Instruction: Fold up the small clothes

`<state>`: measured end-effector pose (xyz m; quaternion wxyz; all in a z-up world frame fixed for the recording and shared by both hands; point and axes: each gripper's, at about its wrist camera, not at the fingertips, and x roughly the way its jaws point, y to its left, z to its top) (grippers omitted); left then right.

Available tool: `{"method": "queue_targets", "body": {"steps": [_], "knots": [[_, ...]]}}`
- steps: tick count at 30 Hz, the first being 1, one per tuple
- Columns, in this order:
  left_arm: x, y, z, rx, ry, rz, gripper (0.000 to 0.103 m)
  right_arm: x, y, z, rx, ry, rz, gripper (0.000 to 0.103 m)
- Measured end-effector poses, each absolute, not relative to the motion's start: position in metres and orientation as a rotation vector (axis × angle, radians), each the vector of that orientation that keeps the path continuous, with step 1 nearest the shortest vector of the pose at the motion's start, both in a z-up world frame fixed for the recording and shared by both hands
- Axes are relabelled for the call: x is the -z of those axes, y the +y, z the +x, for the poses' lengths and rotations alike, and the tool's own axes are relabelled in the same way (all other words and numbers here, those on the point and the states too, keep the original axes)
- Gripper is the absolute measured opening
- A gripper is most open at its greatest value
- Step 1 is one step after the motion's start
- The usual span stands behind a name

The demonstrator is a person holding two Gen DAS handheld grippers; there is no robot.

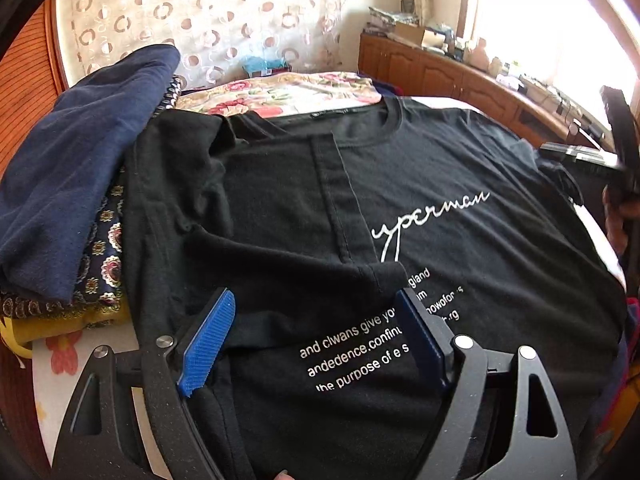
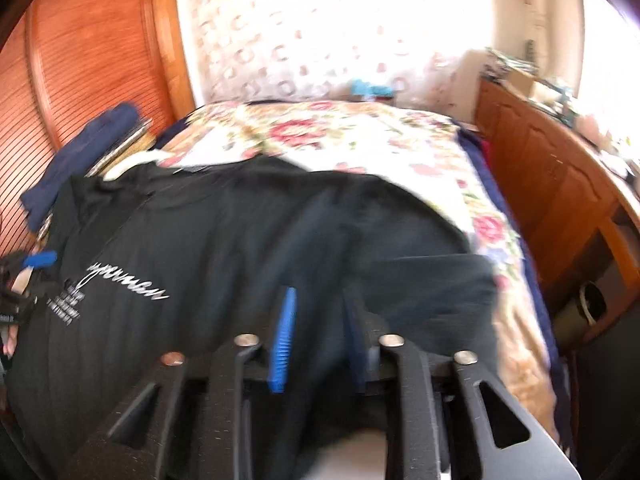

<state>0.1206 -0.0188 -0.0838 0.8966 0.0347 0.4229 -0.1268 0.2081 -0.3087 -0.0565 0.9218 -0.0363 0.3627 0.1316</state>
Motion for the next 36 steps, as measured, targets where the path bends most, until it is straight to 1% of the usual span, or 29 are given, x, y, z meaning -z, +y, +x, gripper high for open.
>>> {"method": "queue_targets", "body": {"steps": [2,9,15,16,17,24,25,26,27,28,29,36], "knots": [[0.086,-0.021,0.122,0.266,0.889,0.078,0.083,0.056,-0.33,0.208,-0.207,0.743,-0.071,0.037],[0.09,-0.025,0.124,0.255,0.91,0.101,0.084,0.075,-0.381,0.206,-0.13,0.812,0.001,0.038],[0.09,-0.026,0.125,0.256,0.911,0.1,0.085,0.084,-0.386,0.203,-0.11,0.851,0.02,0.038],[0.09,-0.026,0.126,0.256,0.911,0.1,0.085,0.082,-0.387,0.206,-0.111,0.856,0.028,0.038],[0.091,-0.026,0.126,0.262,0.914,0.099,0.089,0.08,-0.387,0.21,-0.112,0.857,0.042,0.038],[0.092,-0.029,0.128,0.267,0.916,0.104,0.091,0.077,-0.394,0.21,-0.131,0.866,0.1,0.038],[0.092,-0.029,0.128,0.267,0.917,0.104,0.091,0.077,-0.396,0.21,-0.138,0.866,0.106,0.037],[0.092,-0.029,0.128,0.267,0.917,0.104,0.091,0.078,-0.398,0.209,-0.146,0.859,0.11,0.028],[0.092,-0.029,0.128,0.268,0.917,0.104,0.091,0.078,-0.399,0.207,-0.151,0.84,0.106,0.026],[0.092,-0.029,0.128,0.268,0.916,0.105,0.091,0.079,-0.401,0.205,-0.145,0.826,0.095,0.015],[0.092,-0.029,0.128,0.267,0.916,0.105,0.091,0.077,-0.402,0.202,-0.149,0.806,0.085,0.007],[0.092,-0.029,0.127,0.266,0.916,0.107,0.091,0.048,-0.378,0.192,-0.175,0.682,-0.011,0.006]]}}
